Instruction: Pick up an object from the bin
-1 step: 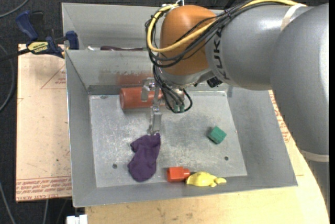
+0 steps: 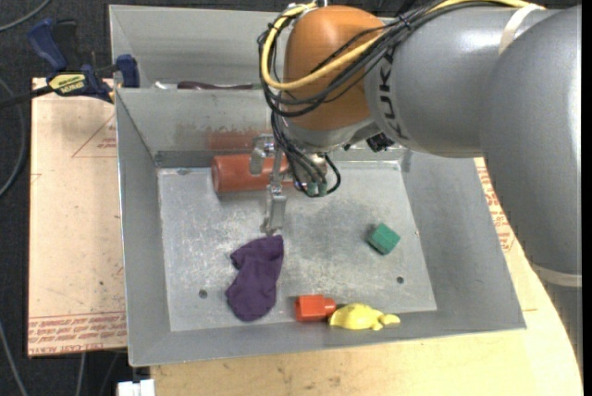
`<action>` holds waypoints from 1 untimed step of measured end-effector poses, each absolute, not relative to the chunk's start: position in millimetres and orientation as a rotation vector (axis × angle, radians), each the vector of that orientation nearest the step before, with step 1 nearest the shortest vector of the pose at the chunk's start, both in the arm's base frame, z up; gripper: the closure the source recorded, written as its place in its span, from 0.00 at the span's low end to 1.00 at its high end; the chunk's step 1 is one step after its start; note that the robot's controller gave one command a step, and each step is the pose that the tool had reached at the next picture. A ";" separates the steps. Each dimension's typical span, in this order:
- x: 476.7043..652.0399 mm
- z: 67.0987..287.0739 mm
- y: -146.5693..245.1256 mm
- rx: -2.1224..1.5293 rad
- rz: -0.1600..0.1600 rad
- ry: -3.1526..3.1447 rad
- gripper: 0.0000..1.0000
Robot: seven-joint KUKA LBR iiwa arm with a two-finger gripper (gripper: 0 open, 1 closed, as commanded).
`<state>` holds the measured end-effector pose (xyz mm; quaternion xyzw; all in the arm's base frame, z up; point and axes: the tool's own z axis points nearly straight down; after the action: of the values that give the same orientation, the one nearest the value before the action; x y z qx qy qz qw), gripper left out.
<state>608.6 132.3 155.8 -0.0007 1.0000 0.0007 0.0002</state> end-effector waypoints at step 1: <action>623.3 146.8 127.3 -0.066 0.004 3.139 0.00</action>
Offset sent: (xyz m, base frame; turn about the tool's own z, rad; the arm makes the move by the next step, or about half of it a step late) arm 0.0316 -0.0289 -0.0858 0.0393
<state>623.3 127.3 146.8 -0.0210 0.9998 0.0012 0.0012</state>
